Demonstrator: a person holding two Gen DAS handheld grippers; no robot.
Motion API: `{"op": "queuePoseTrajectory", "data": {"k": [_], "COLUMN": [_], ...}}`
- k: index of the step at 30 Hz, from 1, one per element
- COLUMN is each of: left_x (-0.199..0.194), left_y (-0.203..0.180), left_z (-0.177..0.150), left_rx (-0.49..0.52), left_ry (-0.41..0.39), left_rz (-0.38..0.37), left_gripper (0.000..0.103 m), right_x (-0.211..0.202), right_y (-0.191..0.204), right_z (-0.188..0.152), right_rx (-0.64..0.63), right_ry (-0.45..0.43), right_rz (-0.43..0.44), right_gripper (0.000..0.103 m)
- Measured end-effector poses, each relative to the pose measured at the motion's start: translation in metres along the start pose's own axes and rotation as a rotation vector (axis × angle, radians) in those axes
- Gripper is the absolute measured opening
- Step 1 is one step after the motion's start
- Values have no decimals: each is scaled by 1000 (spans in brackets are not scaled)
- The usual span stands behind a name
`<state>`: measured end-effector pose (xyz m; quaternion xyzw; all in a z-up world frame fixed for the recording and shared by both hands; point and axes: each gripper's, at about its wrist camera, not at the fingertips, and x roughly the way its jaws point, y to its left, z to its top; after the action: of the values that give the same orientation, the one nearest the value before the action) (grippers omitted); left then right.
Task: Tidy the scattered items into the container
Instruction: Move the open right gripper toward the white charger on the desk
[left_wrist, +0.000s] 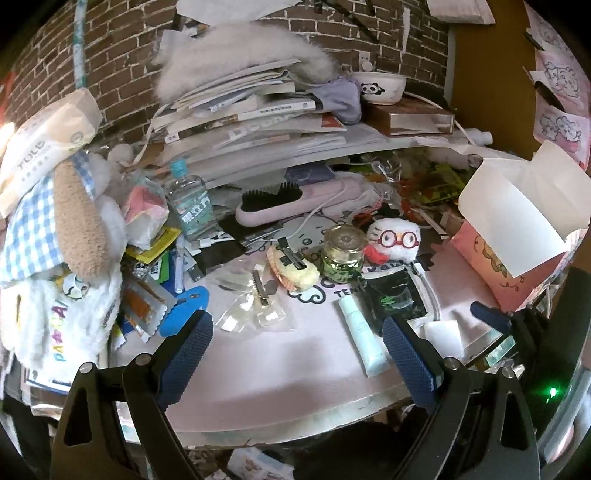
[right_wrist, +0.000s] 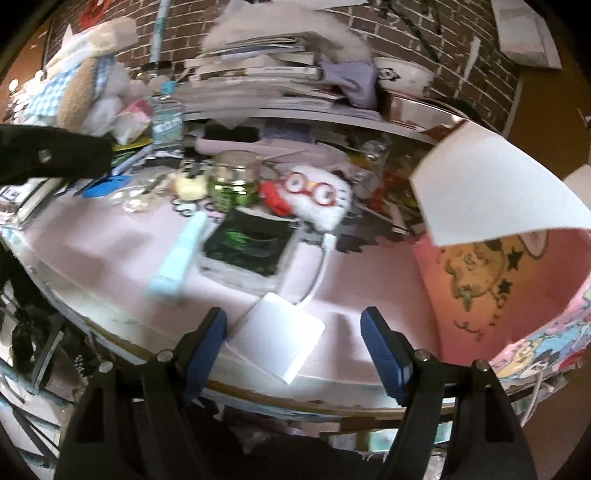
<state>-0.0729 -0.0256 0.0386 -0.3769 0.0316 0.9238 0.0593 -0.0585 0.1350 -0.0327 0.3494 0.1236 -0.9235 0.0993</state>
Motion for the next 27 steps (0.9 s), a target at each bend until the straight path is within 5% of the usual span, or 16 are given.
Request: {"op": "queuePoseTrajectory", "data": {"k": [21, 25, 27], "left_x": [5, 6, 6], "left_y": [-6, -6, -7], "left_z": [2, 2, 2], "left_rx": [-4, -6, -6], "left_ry": [4, 4, 4], "left_rz": [-16, -15, -14], "left_gripper": [92, 92, 92], "right_x": [2, -1, -1], "right_y": [-18, -9, -6], "right_z": [-10, -8, -6], "right_rx": [144, 106, 95], "right_ry": [12, -6, -6], "right_rz": [57, 90, 99], "right_gripper": [82, 54, 49]}}
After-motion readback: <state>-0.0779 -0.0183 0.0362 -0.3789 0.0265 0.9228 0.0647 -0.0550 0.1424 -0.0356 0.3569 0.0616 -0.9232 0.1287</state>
